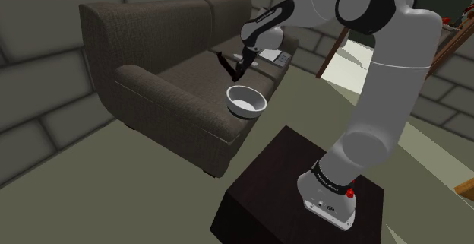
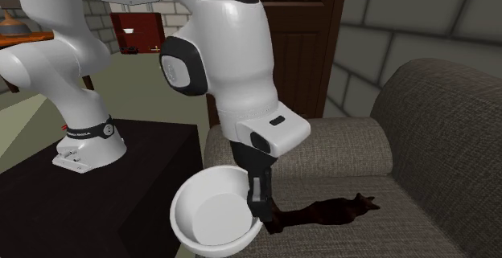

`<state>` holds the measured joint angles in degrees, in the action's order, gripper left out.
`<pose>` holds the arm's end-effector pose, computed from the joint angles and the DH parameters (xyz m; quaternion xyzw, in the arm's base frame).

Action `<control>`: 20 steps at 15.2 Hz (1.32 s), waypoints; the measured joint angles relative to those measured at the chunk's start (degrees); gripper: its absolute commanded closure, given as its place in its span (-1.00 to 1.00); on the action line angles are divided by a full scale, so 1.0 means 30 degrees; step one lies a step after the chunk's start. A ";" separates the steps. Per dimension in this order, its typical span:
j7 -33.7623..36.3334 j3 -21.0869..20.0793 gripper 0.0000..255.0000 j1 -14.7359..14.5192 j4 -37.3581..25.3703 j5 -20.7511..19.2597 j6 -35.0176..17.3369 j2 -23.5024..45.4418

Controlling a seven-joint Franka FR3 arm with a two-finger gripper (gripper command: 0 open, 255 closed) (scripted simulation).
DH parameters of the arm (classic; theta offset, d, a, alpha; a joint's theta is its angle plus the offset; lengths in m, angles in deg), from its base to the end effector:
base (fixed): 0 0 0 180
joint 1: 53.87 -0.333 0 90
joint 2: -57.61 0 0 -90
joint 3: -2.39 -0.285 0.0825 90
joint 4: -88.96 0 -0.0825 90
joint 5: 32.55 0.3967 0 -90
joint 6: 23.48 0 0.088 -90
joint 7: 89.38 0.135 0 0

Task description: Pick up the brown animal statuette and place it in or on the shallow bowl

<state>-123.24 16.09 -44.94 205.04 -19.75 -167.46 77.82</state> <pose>0.5694 -0.2354 0.2262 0.9965 0.0224 0.0806 0.0073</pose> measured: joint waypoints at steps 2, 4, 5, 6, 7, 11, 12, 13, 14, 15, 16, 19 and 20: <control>-0.0577 0.0024 1.00 0.0198 0.1648 0.0195 -0.1043 -0.0619; -0.1096 0.0013 1.00 0.0357 0.3211 0.0417 -0.2052 -0.1187; -0.1492 0.0047 1.00 0.0538 0.3953 0.0532 -0.2435 -0.1530; -0.1945 0.0008 1.00 0.0745 0.4579 0.0769 -0.2941 -0.1622; -0.2343 -0.0060 1.00 0.0898 0.5310 0.1022 -0.3526 -0.1748; -0.3537 -0.0116 1.00 0.1440 0.7191 0.1566 -0.4709 -0.2457; -0.3515 -0.0073 1.00 0.1431 0.7302 0.1503 -0.4674 -0.2575; -0.3519 -0.0050 1.00 0.1434 0.7382 0.1474 -0.4666 -0.2646; -0.3516 -0.0033 1.00 0.1436 0.7400 0.1449 -0.4639 -0.2681; -0.3520 -0.0025 1.00 0.1440 0.7417 0.1441 -0.4633 -0.2701; -0.3519 -0.0021 1.00 0.1439 0.7426 0.1433 -0.4628 -0.2714; -0.3517 -0.0015 -1.00 0.1439 0.7433 0.1425 -0.4621 -0.2728; -0.3517 -0.0014 -1.00 0.1439 0.7434 0.1424 -0.4620 -0.2730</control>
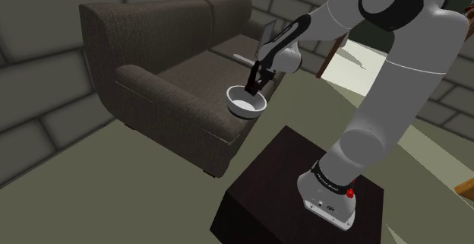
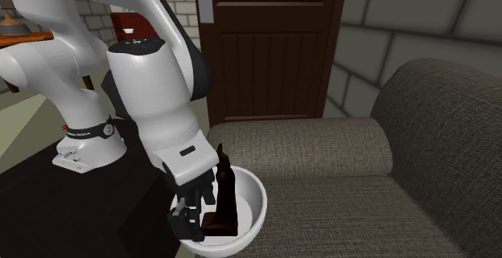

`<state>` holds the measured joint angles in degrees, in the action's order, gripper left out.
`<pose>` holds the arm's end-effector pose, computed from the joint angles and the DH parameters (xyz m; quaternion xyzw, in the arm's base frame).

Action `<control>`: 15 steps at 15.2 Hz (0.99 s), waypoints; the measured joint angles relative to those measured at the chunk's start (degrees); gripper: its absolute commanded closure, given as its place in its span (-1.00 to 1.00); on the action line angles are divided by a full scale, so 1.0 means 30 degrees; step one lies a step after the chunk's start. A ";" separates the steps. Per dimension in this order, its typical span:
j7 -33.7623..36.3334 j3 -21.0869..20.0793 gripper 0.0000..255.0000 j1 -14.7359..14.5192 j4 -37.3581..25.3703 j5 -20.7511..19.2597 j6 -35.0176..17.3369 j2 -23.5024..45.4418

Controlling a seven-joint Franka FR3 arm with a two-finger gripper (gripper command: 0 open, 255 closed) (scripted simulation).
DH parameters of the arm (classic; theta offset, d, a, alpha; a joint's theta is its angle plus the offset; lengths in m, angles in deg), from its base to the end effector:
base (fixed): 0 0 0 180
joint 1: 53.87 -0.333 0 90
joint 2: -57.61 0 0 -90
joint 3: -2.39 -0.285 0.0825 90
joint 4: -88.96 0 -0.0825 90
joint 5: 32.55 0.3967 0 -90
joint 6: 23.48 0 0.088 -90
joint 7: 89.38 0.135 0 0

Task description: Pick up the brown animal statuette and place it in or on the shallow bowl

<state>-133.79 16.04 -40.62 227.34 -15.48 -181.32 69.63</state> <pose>0.4504 -0.2446 0.1708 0.9964 0.0228 0.0809 0.0075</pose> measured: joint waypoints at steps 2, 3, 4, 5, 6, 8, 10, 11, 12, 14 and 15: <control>0.0000 0.0001 -1.00 0.0000 0.0001 -0.0001 0.0001 -0.0002; 0.0001 0.0001 -1.00 0.0000 0.0001 -0.0001 0.0001 -0.0002; 0.0000 0.0001 -1.00 0.0000 0.0001 -0.0001 0.0001 -0.0002; 0.0219 0.0135 -1.00 -0.0107 0.0206 -0.0268 0.0160 -0.0380; 0.0551 0.0336 -1.00 -0.0226 0.0262 -0.0696 0.0550 -0.0878; 0.1237 0.0705 -1.00 -0.0385 0.0393 -0.1663 0.1496 -0.2044; 0.1500 0.0813 -1.00 -0.0402 0.0382 -0.2046 0.1901 -0.2465; 0.1558 0.0836 -1.00 -0.0402 0.0390 -0.2136 0.1991 -0.2565; 0.1572 0.0846 -1.00 -0.0399 0.0387 -0.2164 0.2025 -0.2594; 0.1589 0.0851 -1.00 -0.0400 0.0382 -0.2187 0.2053 -0.2614; 0.1590 0.0852 -1.00 -0.0399 0.0382 -0.2191 0.2058 -0.2616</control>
